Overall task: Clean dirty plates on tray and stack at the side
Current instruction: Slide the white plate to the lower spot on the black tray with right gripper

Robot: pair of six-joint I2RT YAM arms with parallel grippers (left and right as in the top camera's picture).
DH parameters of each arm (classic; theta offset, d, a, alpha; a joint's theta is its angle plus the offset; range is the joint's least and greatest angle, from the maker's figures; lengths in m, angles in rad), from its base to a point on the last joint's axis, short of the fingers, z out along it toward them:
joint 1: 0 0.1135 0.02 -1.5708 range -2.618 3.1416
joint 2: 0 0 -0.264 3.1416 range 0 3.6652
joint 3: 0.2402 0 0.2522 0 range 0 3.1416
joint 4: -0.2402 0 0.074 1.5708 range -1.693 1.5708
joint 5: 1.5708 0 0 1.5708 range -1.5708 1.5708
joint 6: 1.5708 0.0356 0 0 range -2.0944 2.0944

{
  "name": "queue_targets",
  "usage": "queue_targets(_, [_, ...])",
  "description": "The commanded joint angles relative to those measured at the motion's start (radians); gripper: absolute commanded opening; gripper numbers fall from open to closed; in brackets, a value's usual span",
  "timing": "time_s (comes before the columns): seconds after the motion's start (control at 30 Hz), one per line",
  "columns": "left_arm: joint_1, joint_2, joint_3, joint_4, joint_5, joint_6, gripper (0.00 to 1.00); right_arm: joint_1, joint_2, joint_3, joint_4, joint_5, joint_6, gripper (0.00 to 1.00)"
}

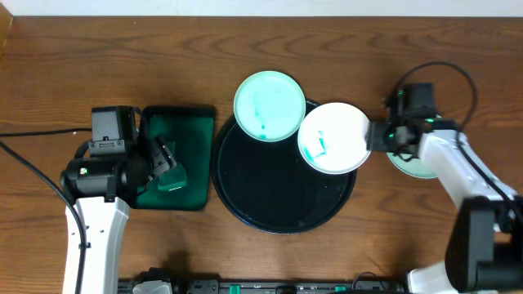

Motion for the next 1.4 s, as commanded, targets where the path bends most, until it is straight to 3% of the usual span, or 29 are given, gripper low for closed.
queue_targets(0.0, [0.004, 0.004, 0.008, -0.010, -0.005, 0.013, 0.79, 0.038, 0.045, -0.005, 0.032, 0.020, -0.048, 0.31])
queue_targets(0.03, [0.004, 0.004, 0.008, -0.011, -0.005, 0.013, 0.79, 0.040, 0.052, -0.005, 0.035, 0.020, -0.048, 0.08])
queue_targets(0.07, [0.004, 0.004, 0.008, -0.013, -0.005, 0.013, 0.79, 0.041, 0.052, -0.004, 0.034, 0.014, -0.040, 0.01])
queue_targets(0.53, [0.004, 0.004, 0.008, -0.019, -0.005, 0.013, 0.79, 0.111, -0.282, 0.008, -0.115, -0.157, -0.036, 0.01])
queue_targets(0.8, [0.004, 0.004, 0.008, -0.002, -0.005, 0.013, 0.79, 0.339, -0.109, -0.032, -0.153, -0.119, 0.121, 0.01])
queue_targets(0.97, [0.004, 0.017, 0.006, 0.014, -0.006, 0.013, 0.79, 0.386, 0.035, -0.032, -0.137, -0.096, 0.225, 0.01])
queue_targets(1.0, [0.004, 0.028, 0.005, 0.023, -0.005, 0.013, 0.79, 0.384, 0.043, -0.031, -0.135, -0.096, 0.228, 0.02])
queue_targets(1.07, [0.004, 0.055, 0.005, 0.029, -0.006, 0.013, 0.79, 0.372, 0.038, -0.026, -0.134, -0.095, 0.225, 0.20])
queue_targets(1.37, [-0.005, 0.325, 0.003, 0.062, -0.011, 0.005, 0.74, 0.297, -0.176, 0.000, -0.133, -0.084, 0.084, 0.26])
